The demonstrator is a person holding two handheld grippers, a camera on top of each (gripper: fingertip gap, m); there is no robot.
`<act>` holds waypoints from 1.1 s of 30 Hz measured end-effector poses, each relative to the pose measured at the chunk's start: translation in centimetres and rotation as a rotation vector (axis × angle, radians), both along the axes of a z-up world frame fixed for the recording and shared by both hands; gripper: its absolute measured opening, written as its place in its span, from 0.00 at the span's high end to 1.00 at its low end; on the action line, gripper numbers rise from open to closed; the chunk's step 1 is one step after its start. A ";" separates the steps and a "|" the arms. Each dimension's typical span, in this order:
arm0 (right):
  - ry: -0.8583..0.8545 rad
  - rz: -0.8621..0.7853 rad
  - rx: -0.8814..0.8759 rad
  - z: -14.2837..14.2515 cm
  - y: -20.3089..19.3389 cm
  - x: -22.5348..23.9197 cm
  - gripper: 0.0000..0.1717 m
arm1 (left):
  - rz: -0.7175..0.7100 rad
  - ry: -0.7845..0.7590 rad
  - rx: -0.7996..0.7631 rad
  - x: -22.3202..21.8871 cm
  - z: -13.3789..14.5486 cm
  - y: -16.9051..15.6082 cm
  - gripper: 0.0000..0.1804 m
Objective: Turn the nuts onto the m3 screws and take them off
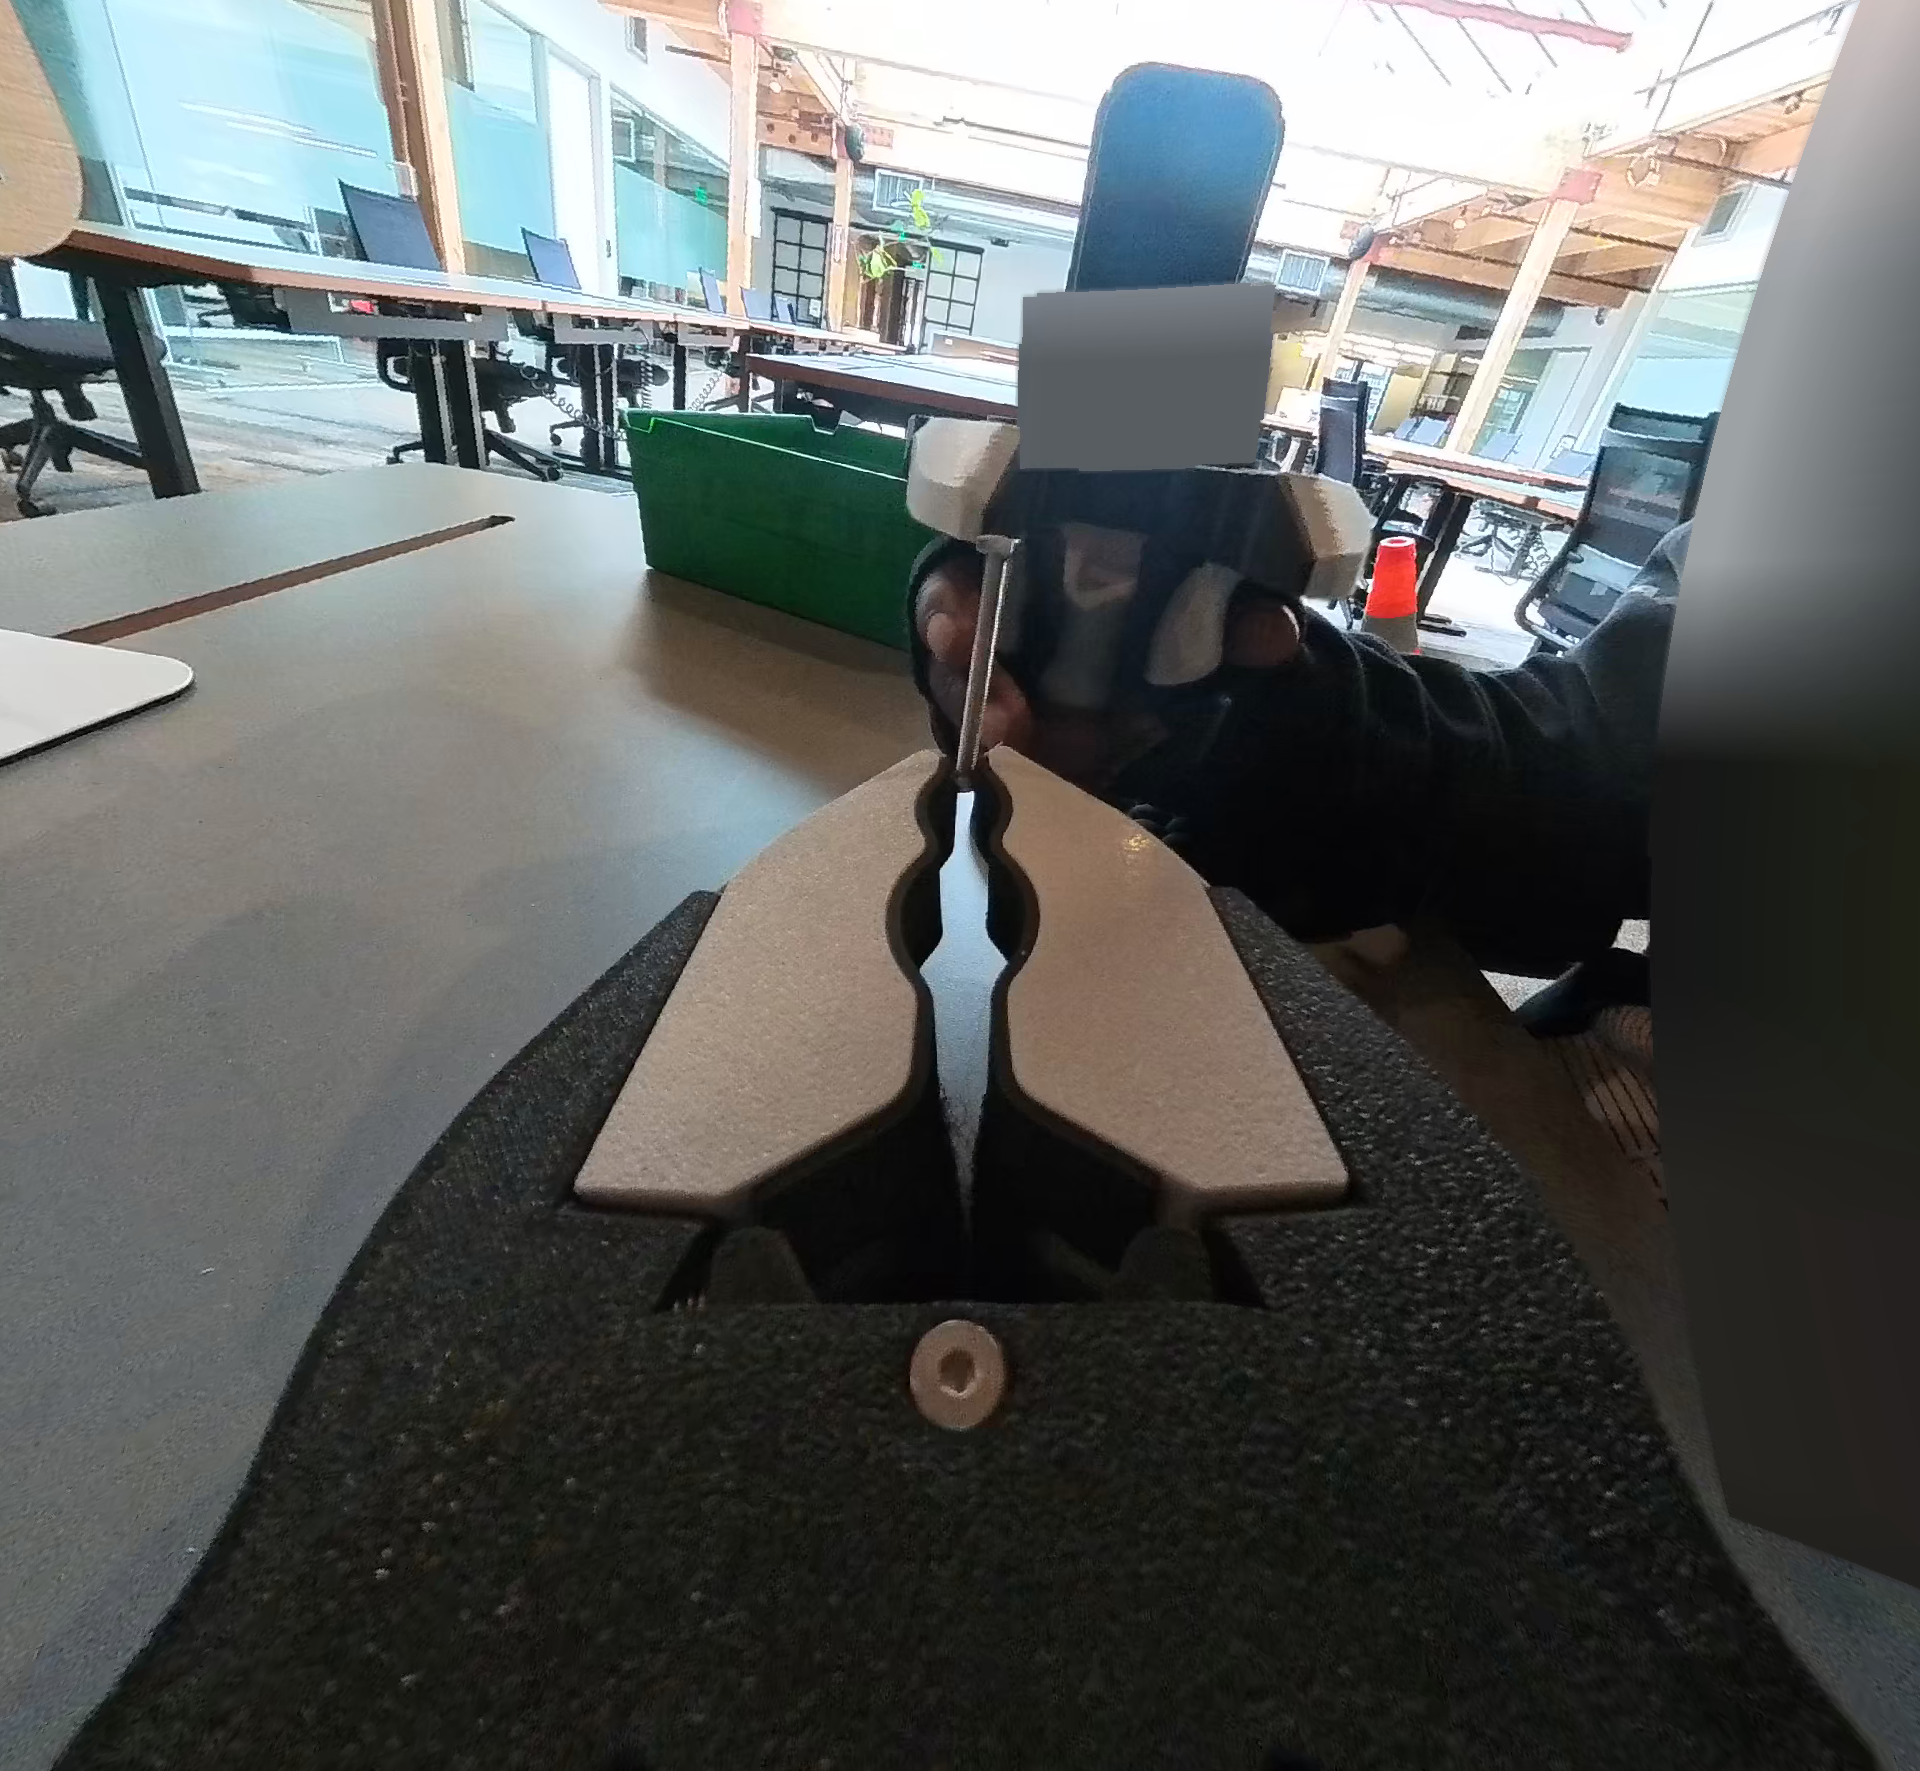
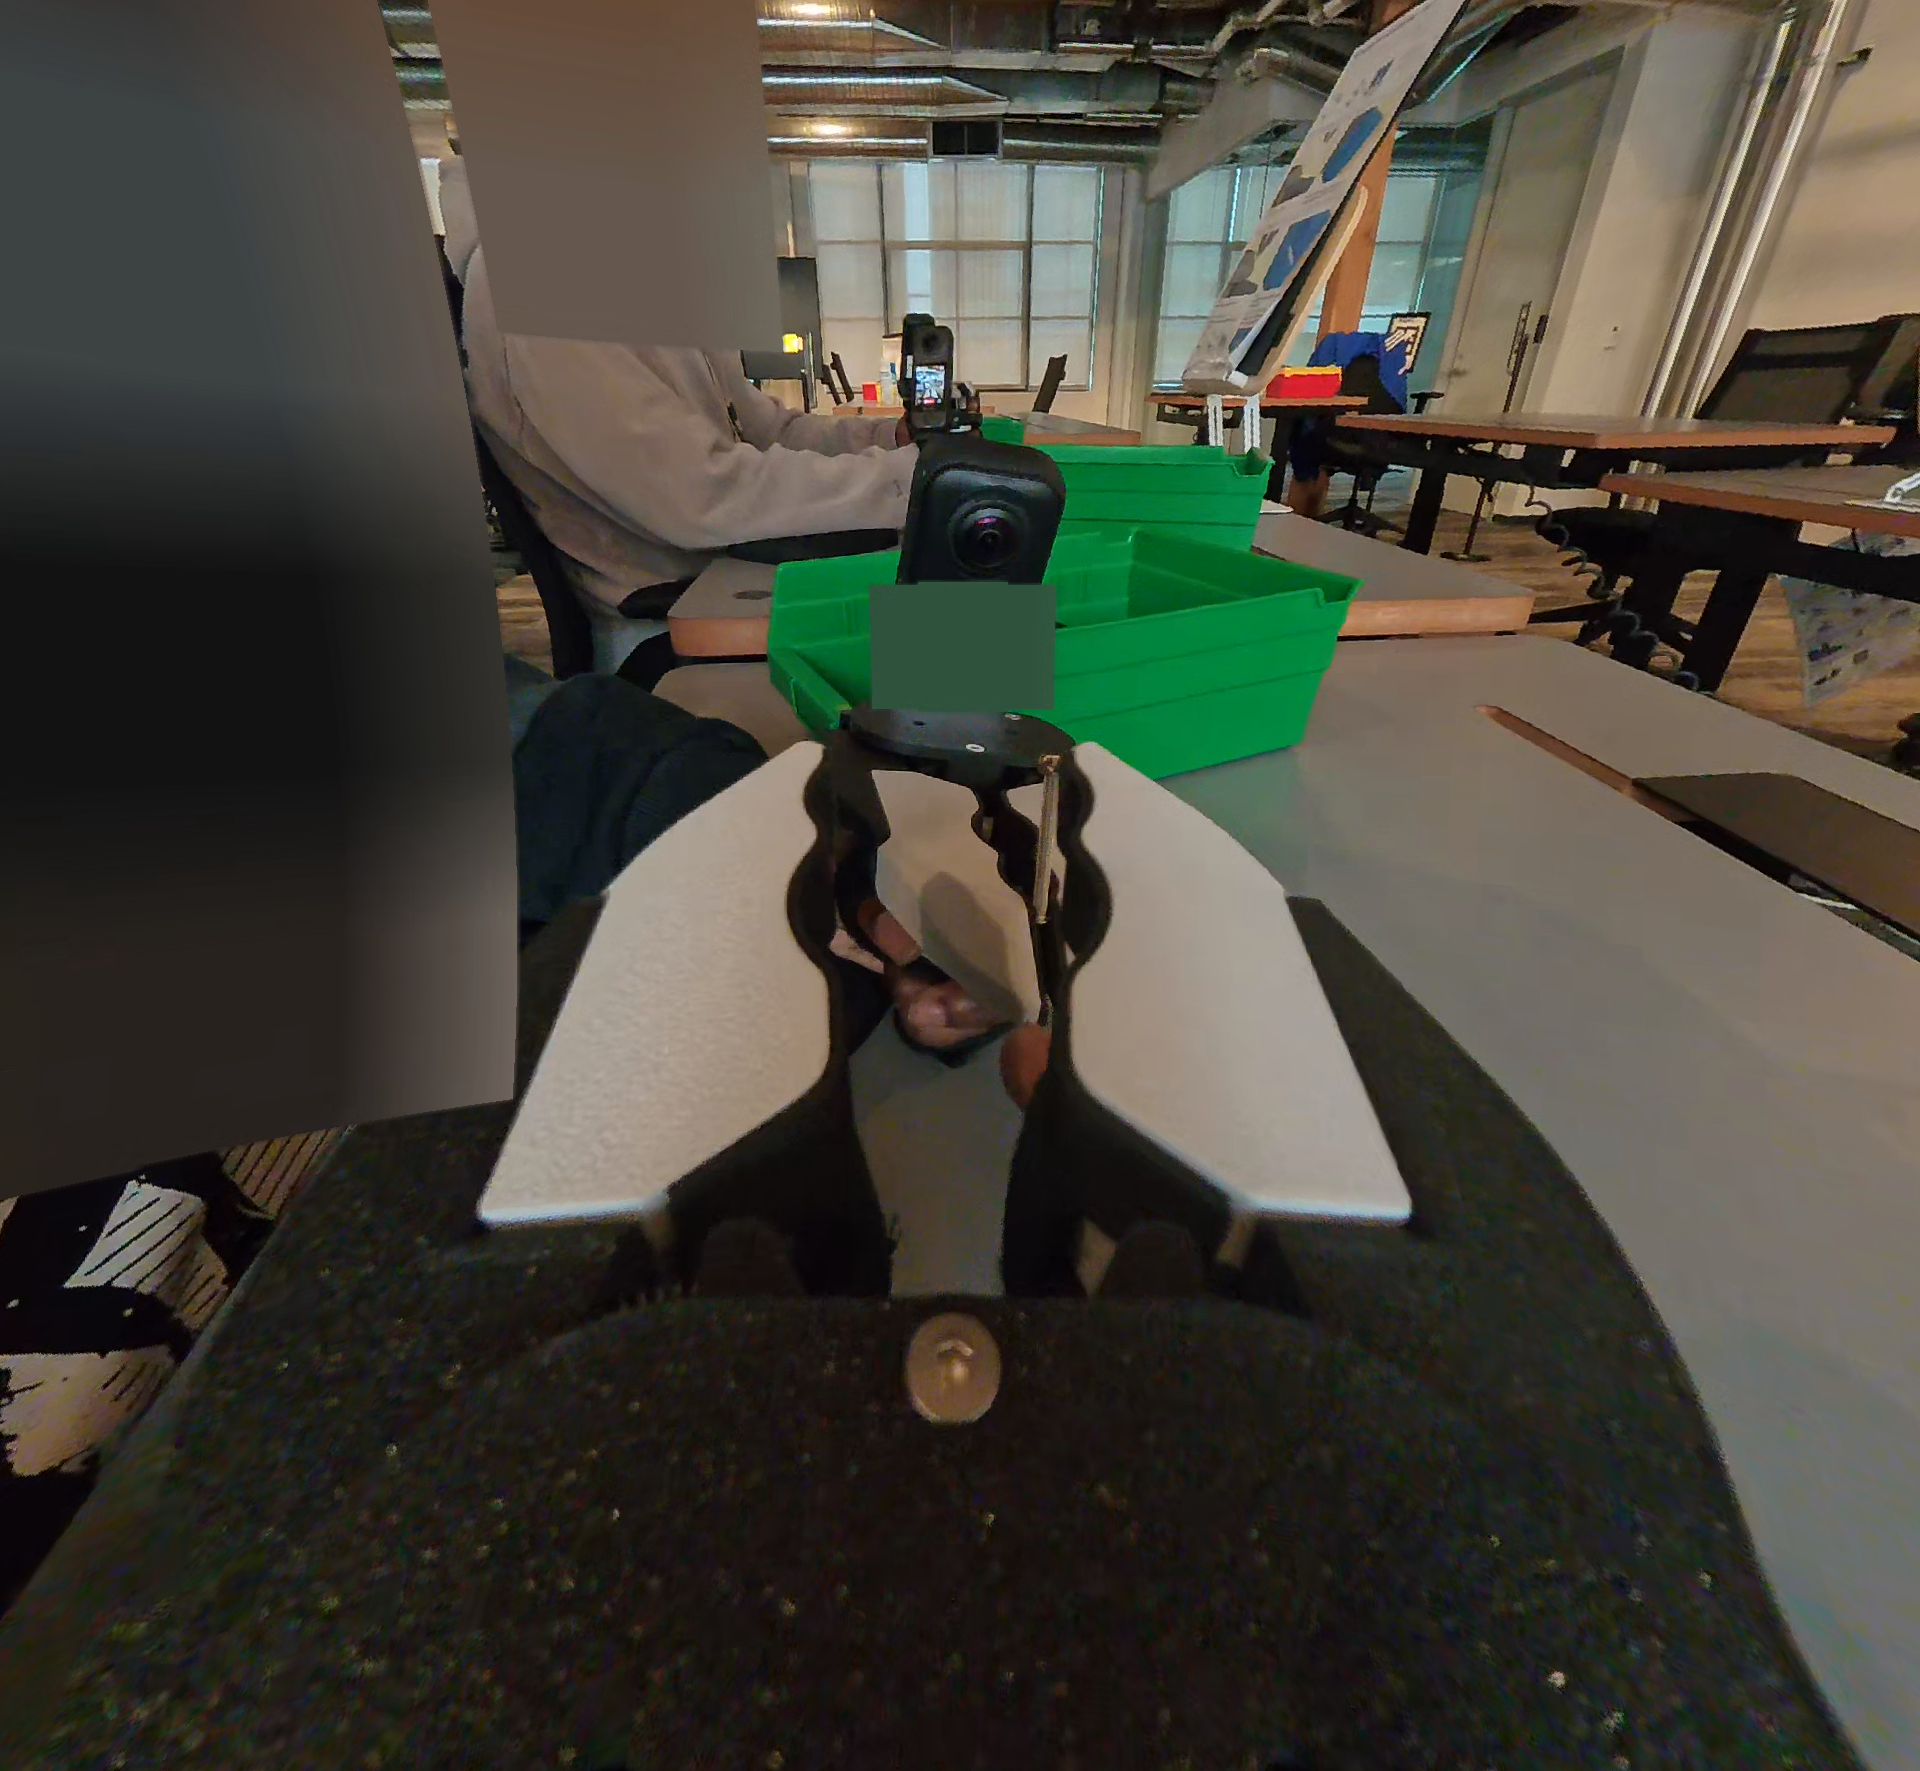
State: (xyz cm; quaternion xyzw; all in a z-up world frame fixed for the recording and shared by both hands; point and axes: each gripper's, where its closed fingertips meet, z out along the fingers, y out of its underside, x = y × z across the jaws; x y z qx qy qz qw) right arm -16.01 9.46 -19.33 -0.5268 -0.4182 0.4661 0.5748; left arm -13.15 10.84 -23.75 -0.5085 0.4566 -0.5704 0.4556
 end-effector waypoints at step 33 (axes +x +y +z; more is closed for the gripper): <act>-0.029 -0.125 0.039 -0.2 1.5 0.4 0.90 | -0.003 0.007 0.002 0.1 -0.1 0.0 0.99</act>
